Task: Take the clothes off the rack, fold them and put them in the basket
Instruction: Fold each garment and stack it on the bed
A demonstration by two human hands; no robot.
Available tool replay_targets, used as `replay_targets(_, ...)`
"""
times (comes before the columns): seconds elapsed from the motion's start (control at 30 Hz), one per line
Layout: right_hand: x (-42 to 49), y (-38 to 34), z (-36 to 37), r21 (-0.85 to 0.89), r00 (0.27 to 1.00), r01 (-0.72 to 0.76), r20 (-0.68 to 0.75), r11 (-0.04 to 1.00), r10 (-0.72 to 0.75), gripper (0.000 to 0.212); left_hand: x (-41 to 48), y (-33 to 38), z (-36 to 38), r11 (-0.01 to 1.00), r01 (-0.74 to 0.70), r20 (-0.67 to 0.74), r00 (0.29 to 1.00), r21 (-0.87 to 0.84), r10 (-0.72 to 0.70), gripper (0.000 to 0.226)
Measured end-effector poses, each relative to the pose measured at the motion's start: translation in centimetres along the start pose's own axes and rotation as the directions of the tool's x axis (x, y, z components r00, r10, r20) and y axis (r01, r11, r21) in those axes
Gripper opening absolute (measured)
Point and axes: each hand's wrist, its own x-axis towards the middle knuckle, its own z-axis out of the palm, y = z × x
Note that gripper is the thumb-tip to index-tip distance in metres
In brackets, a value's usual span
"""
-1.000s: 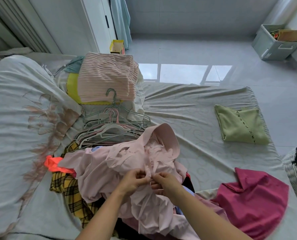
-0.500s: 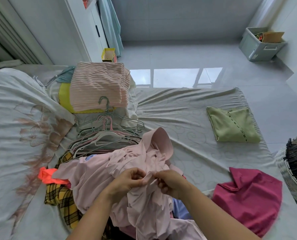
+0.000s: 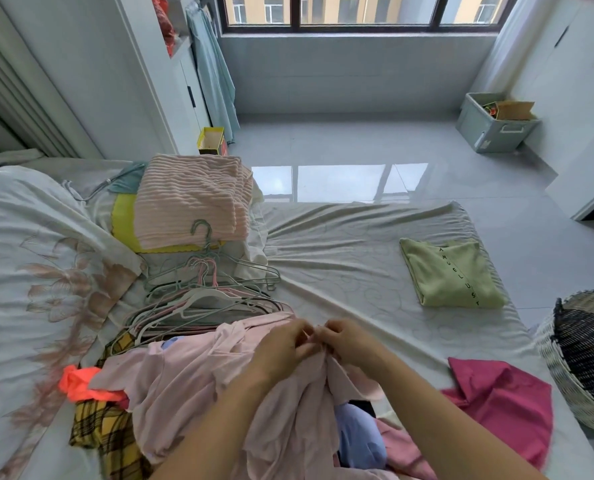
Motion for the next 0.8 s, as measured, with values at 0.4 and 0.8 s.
replay_targets(0.4, -1.7, -0.6, -7.6, 0.041, 0.869, 0.137, -0.485, 0.99, -0.1, 0.03, -0.9, 4.0, -4.1, 0.929, -0.125, 0.277, 0.933, -0.348, 0.229, 0.019)
replay_targets(0.8, -7.2, -4.7, -13.7, -0.124, 0.728, 0.31, -0.607, 0.943, -0.319, 0.026, -3.4, 11.1, -6.5, 0.894, -0.219, 0.385, 0.843, -0.391, 0.375, 0.035)
